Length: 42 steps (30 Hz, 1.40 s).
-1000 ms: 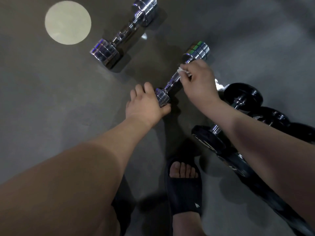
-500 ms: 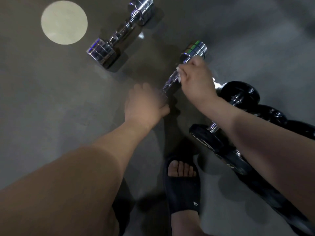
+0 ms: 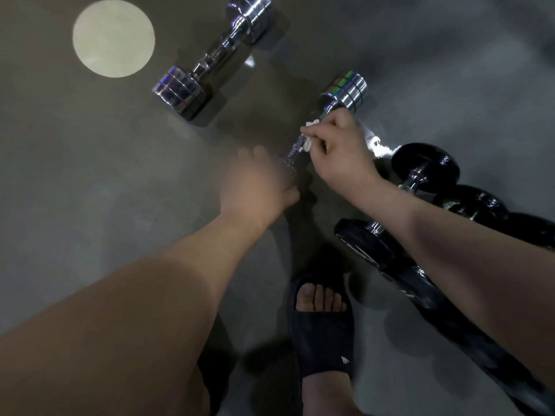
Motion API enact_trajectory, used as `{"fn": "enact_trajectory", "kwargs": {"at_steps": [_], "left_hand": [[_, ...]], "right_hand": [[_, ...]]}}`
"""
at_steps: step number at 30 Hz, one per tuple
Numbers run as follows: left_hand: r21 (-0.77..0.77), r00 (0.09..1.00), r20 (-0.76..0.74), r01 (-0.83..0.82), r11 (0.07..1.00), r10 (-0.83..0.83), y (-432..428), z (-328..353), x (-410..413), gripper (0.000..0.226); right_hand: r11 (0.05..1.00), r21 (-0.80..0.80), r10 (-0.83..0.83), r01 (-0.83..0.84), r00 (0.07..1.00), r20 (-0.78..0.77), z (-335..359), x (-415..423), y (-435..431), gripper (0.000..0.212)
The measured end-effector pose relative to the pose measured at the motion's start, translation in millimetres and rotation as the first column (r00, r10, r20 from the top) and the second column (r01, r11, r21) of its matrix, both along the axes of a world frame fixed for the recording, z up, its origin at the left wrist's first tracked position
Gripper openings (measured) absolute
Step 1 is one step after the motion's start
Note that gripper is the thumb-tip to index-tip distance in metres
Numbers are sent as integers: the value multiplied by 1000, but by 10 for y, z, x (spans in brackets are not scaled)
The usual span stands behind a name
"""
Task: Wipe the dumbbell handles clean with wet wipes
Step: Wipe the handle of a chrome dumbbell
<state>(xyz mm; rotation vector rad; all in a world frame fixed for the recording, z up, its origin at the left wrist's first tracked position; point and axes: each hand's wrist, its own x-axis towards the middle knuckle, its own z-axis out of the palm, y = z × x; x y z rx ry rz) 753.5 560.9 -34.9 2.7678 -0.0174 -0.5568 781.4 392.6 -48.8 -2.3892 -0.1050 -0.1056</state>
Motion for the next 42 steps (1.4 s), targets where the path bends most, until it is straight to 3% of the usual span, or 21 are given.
{"fn": "enact_trajectory", "kwargs": {"at_steps": [5, 12, 16, 21, 24, 27, 31, 38, 40, 42], "left_hand": [[-6, 1000, -12, 2, 1000, -2, 11, -10, 6, 81], [-14, 1000, 12, 1, 1000, -1, -9, -1, 4, 81], [-4, 1000, 30, 2, 1000, -2, 3, -8, -8, 80], [-2, 999, 32, 9, 1000, -9, -6, 0, -16, 78], [-9, 1000, 26, 5, 1000, -5, 2, -1, -14, 78], [-2, 999, 32, 4, 1000, -4, 11, -15, -23, 78], [15, 998, 67, 14, 1000, -15, -17, -15, -50, 75], [34, 989, 147, 29, 999, -34, -55, -43, -139, 57], [43, 987, 150, 52, 998, -58, -74, -59, -165, 56], [44, 987, 142, 69, 997, -74, -84, -72, -171, 56]], "right_hand": [[991, -62, 117, -119, 992, -41, 43, -40, -61, 37], [965, -141, 230, -221, 972, 55, 13, 70, -145, 21], [960, -200, 210, -198, 977, 40, 44, 167, -171, 23], [981, -184, 73, -56, 993, 91, 5, 173, -223, 23], [959, -191, 227, -210, 971, 71, -5, 95, -223, 29], [899, -295, 356, -322, 932, 68, 17, 193, -299, 35], [901, -394, 249, -183, 961, 122, 51, 246, -398, 37], [748, -592, 436, -301, 895, 95, 89, 291, -531, 42], [768, -582, 390, -267, 916, 95, 95, 266, -522, 41], [846, -497, 282, -192, 953, 112, 70, 163, -413, 38]]}}
